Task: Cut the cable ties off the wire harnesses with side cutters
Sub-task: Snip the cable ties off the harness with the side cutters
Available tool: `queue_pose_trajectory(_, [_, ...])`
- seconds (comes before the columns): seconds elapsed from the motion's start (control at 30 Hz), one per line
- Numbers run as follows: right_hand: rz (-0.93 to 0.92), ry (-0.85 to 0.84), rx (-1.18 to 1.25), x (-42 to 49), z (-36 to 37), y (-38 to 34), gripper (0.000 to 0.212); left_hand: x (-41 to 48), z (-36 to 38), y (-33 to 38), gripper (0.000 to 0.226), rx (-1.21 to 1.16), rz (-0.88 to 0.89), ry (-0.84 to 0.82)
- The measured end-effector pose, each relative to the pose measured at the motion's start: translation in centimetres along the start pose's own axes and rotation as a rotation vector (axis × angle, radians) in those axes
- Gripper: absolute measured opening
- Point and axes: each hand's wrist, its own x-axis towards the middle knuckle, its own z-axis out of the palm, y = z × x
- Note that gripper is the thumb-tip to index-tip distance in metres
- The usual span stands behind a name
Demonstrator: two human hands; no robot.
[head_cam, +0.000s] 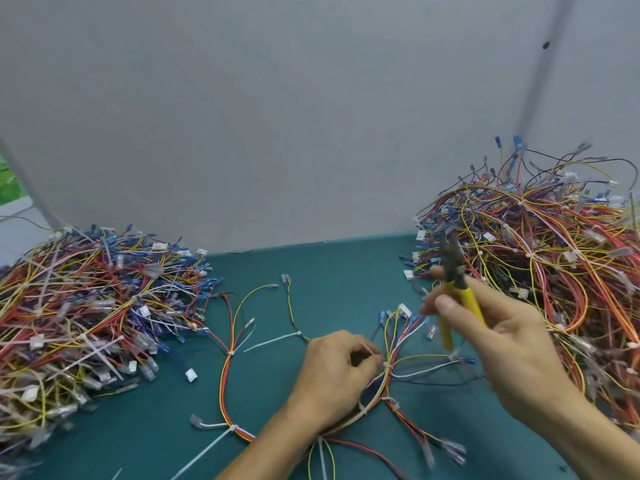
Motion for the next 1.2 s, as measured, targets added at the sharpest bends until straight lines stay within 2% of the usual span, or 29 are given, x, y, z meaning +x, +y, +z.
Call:
queue_pose_trajectory(0.07, [-0.031, 0.029, -0.034, 0.3, -0.6, -0.4, 0.017, -0.2, 0.1, 0.0, 0.005, -0.016, -0.007, 0.025])
queue_pose_trajectory(0.1, [-0.048, 0.014, -0.137, 0.4, -1.0, -0.5, 0.009, -0.2, 0.2, -0.1, 0.005, -0.021, -0.01, 0.04])
queue_pose_trajectory(0.13, [-0.074, -0.024, -0.302, 0.5, -1.5, -0.3, 0.013, -0.2, 0.3, -0.1, 0.005, -0.026, -0.012, 0.054])
queue_pose_trajectory(0.2, [-0.113, -0.169, -0.702, 0.6, -2.3, 0.2, 0.026, -0.2, 0.4, -0.2, 0.006, -0.041, -0.016, 0.066])
queue_pose_trajectory(0.27, [-0.091, -0.363, -1.034, 0.4, -2.4, 0.8, 0.023, -0.2, 0.5, -0.3, 0.008, -0.066, -0.03, 0.066])
queue_pose_trajectory(0.33, [-0.089, -0.496, -1.27, 0.1, -2.2, 1.2, 0.024, -0.2, 0.6, -0.4, 0.013, -0.09, -0.043, 0.062])
queue_pose_trajectory(0.4, [-0.071, -0.553, -1.388, -0.1, -2.0, 1.0, 0.024, -0.2, 0.6, -0.5, 0.018, -0.097, -0.045, 0.056])
queue_pose_trajectory(0.6, [-0.1, -0.574, -1.547, -0.5, -1.4, 0.9, 0.028, -0.2, 0.5, -0.4, 0.026, -0.166, -0.093, 0.026])
queue_pose_trajectory(0.7, [-0.112, -0.574, -1.585, -0.6, -1.1, 0.8, 0.027, -0.2, 0.3, -0.2, 0.024, -0.2, -0.117, 0.018])
queue_pose_trajectory(1.2, [-0.158, -0.569, -1.625, -1.0, -0.8, 0.7, 0.023, -0.2, 0.2, 0.2, 0.022, -0.247, -0.134, 0.013])
